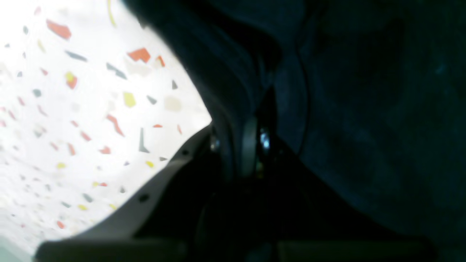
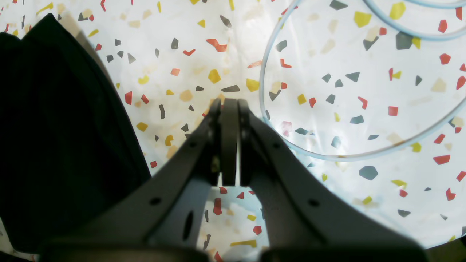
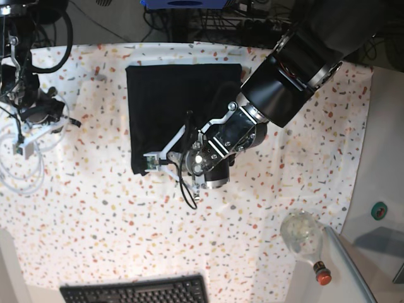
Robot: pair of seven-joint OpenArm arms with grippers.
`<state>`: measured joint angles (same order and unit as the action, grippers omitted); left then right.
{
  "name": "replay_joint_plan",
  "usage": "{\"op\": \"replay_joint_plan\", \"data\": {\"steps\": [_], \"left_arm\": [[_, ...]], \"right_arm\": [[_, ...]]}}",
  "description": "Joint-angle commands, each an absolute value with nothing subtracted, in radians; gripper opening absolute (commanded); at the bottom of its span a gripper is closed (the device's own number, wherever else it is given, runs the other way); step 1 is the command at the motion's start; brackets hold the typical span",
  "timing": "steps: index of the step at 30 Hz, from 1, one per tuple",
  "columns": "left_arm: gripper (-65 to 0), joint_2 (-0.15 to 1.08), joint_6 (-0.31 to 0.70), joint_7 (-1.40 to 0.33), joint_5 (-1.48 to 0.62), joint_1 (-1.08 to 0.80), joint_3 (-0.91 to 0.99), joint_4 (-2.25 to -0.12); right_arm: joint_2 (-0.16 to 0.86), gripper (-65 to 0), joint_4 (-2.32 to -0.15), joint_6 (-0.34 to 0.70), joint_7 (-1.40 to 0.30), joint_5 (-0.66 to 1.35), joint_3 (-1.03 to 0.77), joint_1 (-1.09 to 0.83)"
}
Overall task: Layout the t-shirt on the table in an organized manner, then fold the t-shirt properly
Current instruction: 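Grasp the folded shirt's edge with the left gripper and drag it inward, then release the shirt and raise the left gripper away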
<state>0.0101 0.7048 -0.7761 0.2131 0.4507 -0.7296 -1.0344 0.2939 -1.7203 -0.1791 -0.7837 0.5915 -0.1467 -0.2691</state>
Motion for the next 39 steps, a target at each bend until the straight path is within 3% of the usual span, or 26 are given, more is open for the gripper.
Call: {"op": "replay_joint_plan", "data": {"steps": [1,10,15,20,23,25,27,28,31,35,39], "left_arm": [[-64.0,0.001,0.698,-0.774,0.219,0.479,-0.728,-1.067],[-32.7,0.001,0.698,-0.776,0.222,0.484,-0.727,-1.13],[-26.3,0.001,0.698,-0.797,0.213,0.496,-0.716,-1.135],[-27.0,0.024,0.698,-0.883,0.211,0.499,-0.601,-1.33],[-29.5,0.03,0.698,-0.943,0.211,0.438,-0.453,-1.541],[-42.0,0.03,0.698,-0.983,0.213,0.361,-0.341,-1.701],[-63.0,0.031,0.698,-0.993,0.213,0.266,-0.232,-1.822],[-65.0,0.038,0.698,-0.992,0.214,0.202,-0.156,-1.873],[-65.0,0.064,0.698,-0.964,0.211,0.044,0.082,-1.891],[-65.0,0.12,0.698,-0.75,0.194,-0.154,0.381,-1.768],[-65.0,0.177,0.698,-0.664,0.016,-0.26,0.673,-1.635]], "right_arm": [[0.306,-65.0,-1.736,-0.174,-0.768,0.591,-0.151,-0.26],[0.305,-65.0,-1.736,-0.174,-0.768,0.591,-0.151,-0.262],[0.305,-65.0,-1.736,-0.168,-0.769,0.591,-0.151,-0.262],[0.288,-65.0,-1.745,0.016,-0.768,0.593,-0.151,-0.285],[0.251,-65.0,-1.745,0.051,-0.768,0.59,-0.154,-0.297],[0.245,-65.0,-1.767,0.074,-0.768,0.59,-0.139,-0.306],[0.246,-65.0,-1.805,0.114,-0.766,0.59,-0.091,-0.321],[0.251,-65.0,-1.837,0.127,-0.762,0.59,-0.061,-0.332],[0.254,-65.0,-1.911,0.127,-0.697,0.588,0.012,-0.369],[0.254,-65.0,-1.913,0.125,-0.674,0.585,0.116,-0.371],[0.242,-65.0,-1.9,0.124,-0.67,0.432,0.28,-0.341]]}}
